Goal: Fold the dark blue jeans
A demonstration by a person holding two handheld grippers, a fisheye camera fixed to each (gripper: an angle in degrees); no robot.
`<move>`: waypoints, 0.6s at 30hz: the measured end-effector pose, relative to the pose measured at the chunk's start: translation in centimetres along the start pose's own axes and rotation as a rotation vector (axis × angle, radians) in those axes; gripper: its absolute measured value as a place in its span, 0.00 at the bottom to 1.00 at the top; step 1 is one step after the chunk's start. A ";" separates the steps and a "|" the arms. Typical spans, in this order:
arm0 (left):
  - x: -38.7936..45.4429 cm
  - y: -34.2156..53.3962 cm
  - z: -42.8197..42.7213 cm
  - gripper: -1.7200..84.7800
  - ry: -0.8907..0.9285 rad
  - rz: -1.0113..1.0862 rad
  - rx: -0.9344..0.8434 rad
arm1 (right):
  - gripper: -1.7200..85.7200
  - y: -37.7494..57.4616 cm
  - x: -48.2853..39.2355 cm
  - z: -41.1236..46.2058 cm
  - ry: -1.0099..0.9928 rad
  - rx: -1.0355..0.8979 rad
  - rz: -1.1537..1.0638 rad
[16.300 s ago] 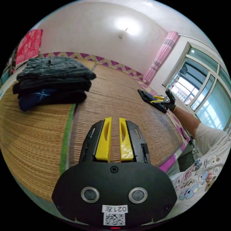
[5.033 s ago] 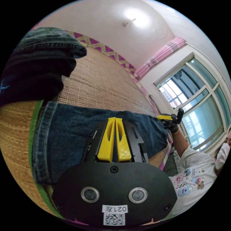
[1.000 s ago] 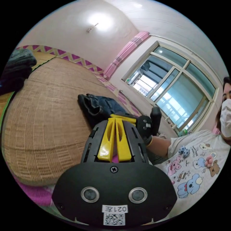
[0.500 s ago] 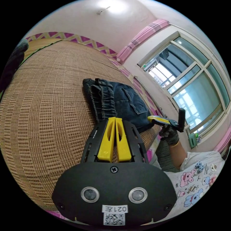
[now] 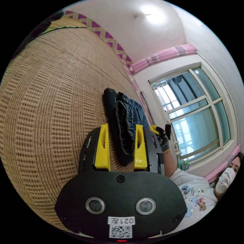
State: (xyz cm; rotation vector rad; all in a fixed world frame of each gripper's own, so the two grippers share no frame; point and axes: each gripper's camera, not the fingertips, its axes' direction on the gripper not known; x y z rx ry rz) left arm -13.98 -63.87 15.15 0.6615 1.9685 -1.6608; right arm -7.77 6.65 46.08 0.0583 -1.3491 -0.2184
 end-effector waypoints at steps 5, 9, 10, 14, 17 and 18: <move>-0.3 -2.4 3.6 0.16 -0.041 0.031 -0.121 | 0.17 -3.9 3.5 0.1 -0.054 -0.124 0.029; -0.2 -3.2 6.3 0.12 -0.085 0.017 -0.175 | 0.14 -5.4 5.7 -1.4 -0.085 -0.176 0.061; 0.1 -3.5 6.8 0.11 -0.096 0.028 -0.186 | 0.13 -5.5 5.9 -1.7 -0.087 -0.178 0.062; 0.4 -3.4 8.0 0.11 -0.138 0.048 -0.217 | 0.12 -5.8 6.3 -2.9 -0.152 -0.162 0.058; -0.8 -2.8 8.8 0.12 -0.113 0.018 -0.216 | 0.12 -5.9 8.3 -2.2 -0.202 -0.187 0.097; -1.1 -2.7 8.9 0.11 -0.095 0.009 -0.212 | 0.11 -5.8 9.5 -2.1 -0.276 -0.182 0.126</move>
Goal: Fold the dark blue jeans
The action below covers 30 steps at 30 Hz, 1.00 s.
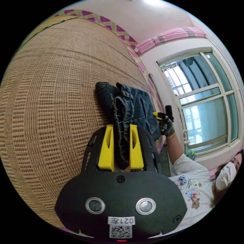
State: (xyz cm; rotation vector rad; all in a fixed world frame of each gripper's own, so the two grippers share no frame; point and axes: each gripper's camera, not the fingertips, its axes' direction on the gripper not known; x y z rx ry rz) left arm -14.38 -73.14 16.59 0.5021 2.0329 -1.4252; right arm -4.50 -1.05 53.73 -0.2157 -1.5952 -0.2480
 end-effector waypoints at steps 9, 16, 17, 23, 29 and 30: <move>7.6 -7.4 -1.1 0.08 0.135 0.193 0.078 | 0.09 -3.6 -5.1 -8.6 -0.082 0.142 -0.166; 15.8 -28.0 7.3 0.08 -0.007 0.252 0.099 | 0.10 -12.0 -6.3 -17.7 0.106 0.389 -0.130; 15.4 -29.6 9.0 0.07 -0.059 0.208 0.112 | 0.10 -12.9 -5.4 -18.2 0.173 0.425 -0.083; 12.8 -25.1 12.3 0.08 -0.127 0.199 0.167 | 0.14 -10.6 -5.1 -15.1 0.455 0.387 -0.093; 16.2 -10.0 12.6 0.17 -0.345 0.344 0.170 | 0.17 -2.9 -11.0 -3.2 0.627 0.224 -0.276; 16.5 -8.3 12.6 0.17 -0.361 0.349 0.160 | 0.18 -1.2 -12.0 -0.3 0.687 0.202 -0.299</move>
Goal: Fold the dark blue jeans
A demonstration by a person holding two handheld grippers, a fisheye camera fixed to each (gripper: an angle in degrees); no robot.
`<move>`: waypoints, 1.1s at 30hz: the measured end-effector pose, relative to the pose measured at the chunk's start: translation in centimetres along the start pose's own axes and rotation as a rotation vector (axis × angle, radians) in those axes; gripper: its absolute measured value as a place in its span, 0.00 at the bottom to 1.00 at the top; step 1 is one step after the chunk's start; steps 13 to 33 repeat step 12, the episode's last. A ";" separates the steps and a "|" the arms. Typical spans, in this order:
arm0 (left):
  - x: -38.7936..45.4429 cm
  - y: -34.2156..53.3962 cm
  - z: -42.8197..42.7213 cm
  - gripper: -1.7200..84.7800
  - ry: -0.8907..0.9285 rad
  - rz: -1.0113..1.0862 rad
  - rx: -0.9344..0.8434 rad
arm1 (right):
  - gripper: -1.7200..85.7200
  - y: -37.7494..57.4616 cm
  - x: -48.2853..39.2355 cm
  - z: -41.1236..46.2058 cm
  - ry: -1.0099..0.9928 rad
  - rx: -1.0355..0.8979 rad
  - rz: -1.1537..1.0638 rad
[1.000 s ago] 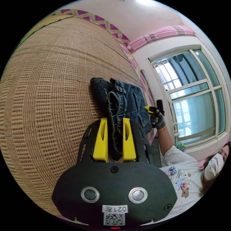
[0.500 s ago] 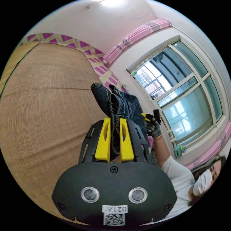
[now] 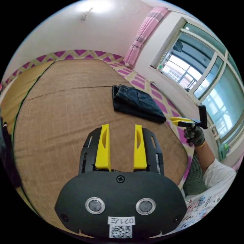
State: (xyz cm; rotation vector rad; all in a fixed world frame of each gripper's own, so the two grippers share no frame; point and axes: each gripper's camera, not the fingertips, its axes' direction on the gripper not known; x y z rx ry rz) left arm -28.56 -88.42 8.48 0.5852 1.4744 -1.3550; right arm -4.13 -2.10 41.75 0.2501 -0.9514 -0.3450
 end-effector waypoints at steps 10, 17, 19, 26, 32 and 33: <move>6.5 19.9 -2.7 0.26 -0.365 -0.125 -0.042 | 0.25 9.9 -13.2 8.3 0.210 -0.076 0.014; 6.4 21.2 -2.0 0.28 -0.371 -0.188 -0.074 | 0.26 11.3 -14.7 9.8 0.254 -0.051 0.030; 6.4 21.2 -2.0 0.28 -0.371 -0.188 -0.074 | 0.26 11.3 -14.7 9.8 0.254 -0.051 0.030; 6.4 21.2 -2.0 0.28 -0.371 -0.188 -0.074 | 0.26 11.3 -14.7 9.8 0.254 -0.051 0.030; 6.4 21.2 -2.0 0.28 -0.371 -0.188 -0.074 | 0.26 11.3 -14.7 9.8 0.254 -0.051 0.030; 6.4 21.2 -2.0 0.28 -0.371 -0.188 -0.074 | 0.26 11.3 -14.7 9.8 0.254 -0.051 0.030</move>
